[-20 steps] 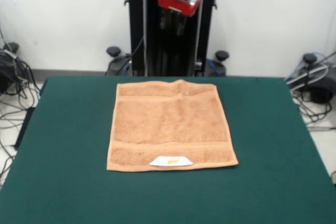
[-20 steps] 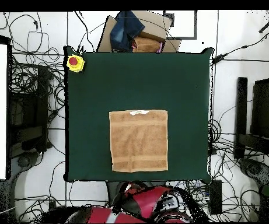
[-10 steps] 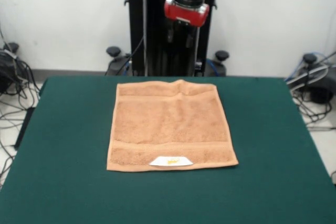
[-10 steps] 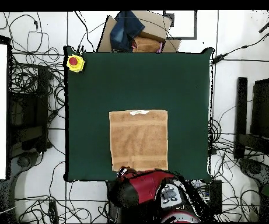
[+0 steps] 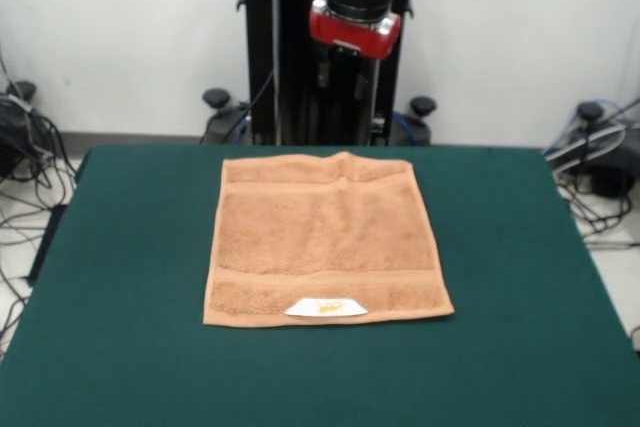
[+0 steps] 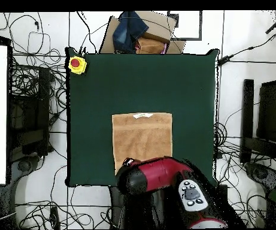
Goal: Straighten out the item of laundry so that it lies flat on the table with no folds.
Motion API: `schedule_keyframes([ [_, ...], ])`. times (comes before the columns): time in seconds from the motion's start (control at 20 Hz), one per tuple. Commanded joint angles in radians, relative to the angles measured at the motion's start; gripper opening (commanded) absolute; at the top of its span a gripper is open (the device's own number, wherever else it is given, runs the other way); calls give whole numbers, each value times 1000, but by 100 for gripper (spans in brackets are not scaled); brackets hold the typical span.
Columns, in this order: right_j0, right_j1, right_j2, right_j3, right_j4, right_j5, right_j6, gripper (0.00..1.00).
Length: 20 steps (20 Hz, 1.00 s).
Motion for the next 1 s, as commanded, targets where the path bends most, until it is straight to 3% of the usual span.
schedule_keyframes([
  [0.05,-102,-96,221,-99,63,214,-270,100],
  [0.2,-113,-120,231,-113,41,253,-257,100],
  [0.45,-115,-92,232,-135,-13,212,-174,100],
  [1.0,-67,61,175,-196,-72,54,-49,100],
])
